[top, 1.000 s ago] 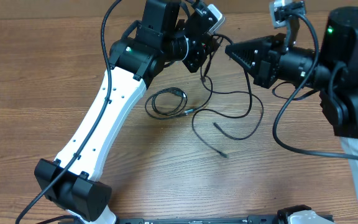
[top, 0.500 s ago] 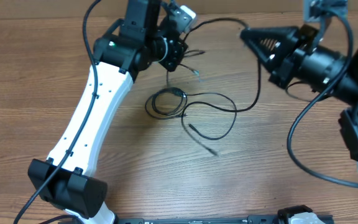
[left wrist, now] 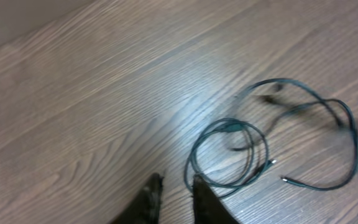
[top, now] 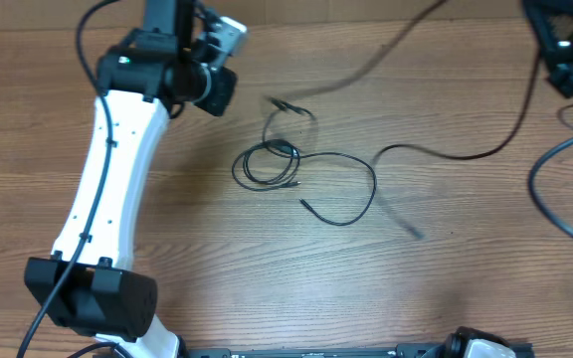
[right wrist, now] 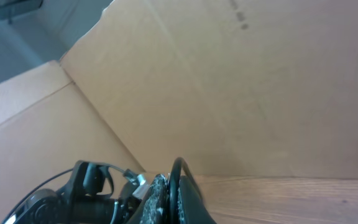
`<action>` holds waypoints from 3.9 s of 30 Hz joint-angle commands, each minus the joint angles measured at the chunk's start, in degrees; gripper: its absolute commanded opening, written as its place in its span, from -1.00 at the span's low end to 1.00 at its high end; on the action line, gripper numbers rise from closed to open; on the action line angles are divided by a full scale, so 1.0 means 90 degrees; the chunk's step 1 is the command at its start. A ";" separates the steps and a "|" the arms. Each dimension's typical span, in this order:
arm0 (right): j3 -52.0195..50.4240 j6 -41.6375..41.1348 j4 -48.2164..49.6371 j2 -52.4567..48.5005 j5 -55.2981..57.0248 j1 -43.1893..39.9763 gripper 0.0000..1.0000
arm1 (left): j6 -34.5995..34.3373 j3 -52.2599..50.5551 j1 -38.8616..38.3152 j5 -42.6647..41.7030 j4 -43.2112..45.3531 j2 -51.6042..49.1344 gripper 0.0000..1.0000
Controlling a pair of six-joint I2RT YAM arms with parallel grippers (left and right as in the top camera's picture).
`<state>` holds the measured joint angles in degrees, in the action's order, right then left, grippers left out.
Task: Untangle cables
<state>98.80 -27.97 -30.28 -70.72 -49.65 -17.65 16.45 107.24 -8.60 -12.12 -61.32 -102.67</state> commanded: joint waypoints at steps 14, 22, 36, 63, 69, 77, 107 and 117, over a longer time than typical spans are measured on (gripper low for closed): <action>0.0078 -0.0255 0.0287 0.0066 -0.1248 -0.0505 -0.93 | -0.0017 0.0053 0.0095 -0.3019 0.0053 -0.0092 0.37; 0.0078 -0.0447 0.0619 0.0058 -0.1450 -0.0379 -0.93 | -0.0019 0.0053 -0.0335 -0.3055 0.0078 -0.0092 0.50; 0.0078 -0.0389 0.1139 -0.0056 -0.0619 -0.0308 -0.93 | -0.0165 0.0053 -0.0595 -0.2703 0.0272 -0.0092 0.65; 0.0070 0.3334 0.0998 -0.2518 0.5513 -0.1753 -0.93 | -0.0160 0.0053 -0.0595 -0.2701 0.0146 -0.0095 0.92; 0.0070 0.3330 0.0658 -0.3007 0.5510 -0.2050 -0.93 | -0.0160 0.0053 -0.0595 -0.2701 0.0143 -0.0092 0.93; 0.0070 0.3327 0.0257 -0.3155 0.5510 -0.2052 1.00 | -0.0163 0.0053 -0.0595 -0.2703 0.0141 -0.0092 0.96; 0.0053 0.3249 -0.5404 -0.3150 0.3487 0.0580 0.83 | -0.0160 0.0053 -0.0595 -0.2698 0.0148 -0.0092 0.99; -0.0614 0.2149 -0.5836 -0.3150 0.4386 0.1600 0.80 | -0.0165 0.0053 -0.0595 -0.2535 0.0126 -0.0092 0.99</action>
<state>95.92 -4.78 -82.96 -99.39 -13.21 -4.38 15.16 107.24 -14.15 -35.31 -60.12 -102.69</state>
